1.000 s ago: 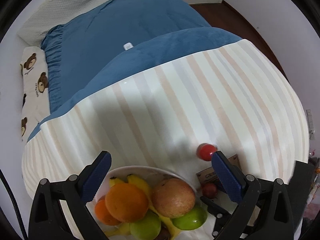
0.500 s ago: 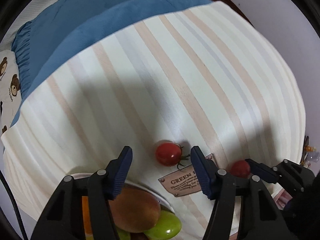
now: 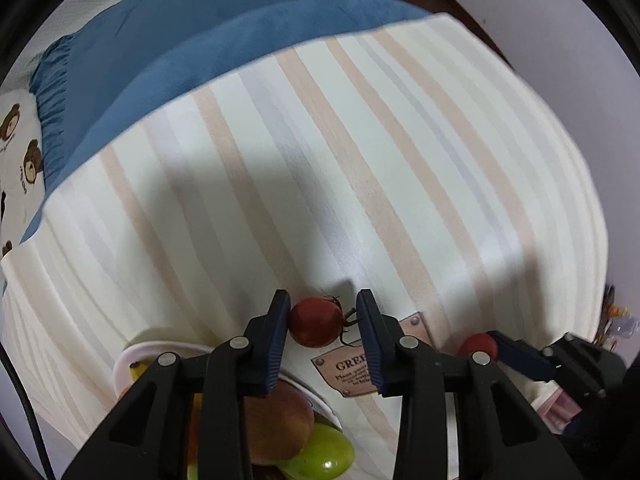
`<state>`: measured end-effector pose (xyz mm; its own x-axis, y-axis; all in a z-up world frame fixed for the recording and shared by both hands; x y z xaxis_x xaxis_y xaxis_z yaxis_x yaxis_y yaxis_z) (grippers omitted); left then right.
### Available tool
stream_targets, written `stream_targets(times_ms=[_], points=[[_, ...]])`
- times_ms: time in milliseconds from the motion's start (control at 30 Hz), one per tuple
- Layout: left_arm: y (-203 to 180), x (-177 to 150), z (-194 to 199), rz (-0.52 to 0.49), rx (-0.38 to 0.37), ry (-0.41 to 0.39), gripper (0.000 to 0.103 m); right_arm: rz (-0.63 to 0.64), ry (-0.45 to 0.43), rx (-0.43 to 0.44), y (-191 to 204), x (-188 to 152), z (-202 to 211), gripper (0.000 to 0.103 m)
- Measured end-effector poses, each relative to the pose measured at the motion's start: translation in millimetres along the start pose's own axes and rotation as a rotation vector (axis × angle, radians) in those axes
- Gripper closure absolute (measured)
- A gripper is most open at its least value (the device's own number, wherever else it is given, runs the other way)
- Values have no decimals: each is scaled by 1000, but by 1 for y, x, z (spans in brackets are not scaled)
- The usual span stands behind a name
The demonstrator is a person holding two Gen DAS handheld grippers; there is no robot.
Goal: Organize fruits
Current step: 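Grasp a cherry tomato with the right tool while the left tool grasps the other tomato, then carry both cherry tomatoes onto the fruit on the plate and open both tools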
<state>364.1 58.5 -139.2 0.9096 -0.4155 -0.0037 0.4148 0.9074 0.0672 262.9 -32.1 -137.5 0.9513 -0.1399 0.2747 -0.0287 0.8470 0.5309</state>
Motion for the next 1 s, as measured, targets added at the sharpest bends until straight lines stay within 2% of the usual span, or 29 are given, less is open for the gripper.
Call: stream_targets(times_ms=[233, 400, 500, 700, 833, 1000], points=[[35, -23, 55, 106, -70, -90, 72, 34, -11, 55, 29, -4, 13, 74], [68, -68, 80, 227, -93, -143, 72, 86, 7, 117, 66, -16, 15, 74], [91, -107, 89, 317, -99, -164, 72, 115, 35, 143, 87, -29, 10, 74], [128, -175, 78, 477, -143, -159, 72, 153, 94, 174, 119, -59, -8, 74], [144, -200, 58, 554, -189, -128, 72, 173, 112, 170, 136, -70, -21, 74], [155, -214, 34, 601, -220, -110, 72, 174, 112, 145, 147, -72, -41, 74]])
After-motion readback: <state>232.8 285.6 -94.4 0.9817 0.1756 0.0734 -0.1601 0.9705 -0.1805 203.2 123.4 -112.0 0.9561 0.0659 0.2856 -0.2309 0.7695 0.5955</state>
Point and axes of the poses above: each gripper's, at about its wrist camera, not at the fingertips, and z roughly against the way its jaws point, y to its left, x to its top, the point moved 3 cm from there along -z, roughly the way its jaws point, and after that the axes turned 9 degrees about x, right-handed, at the moved point
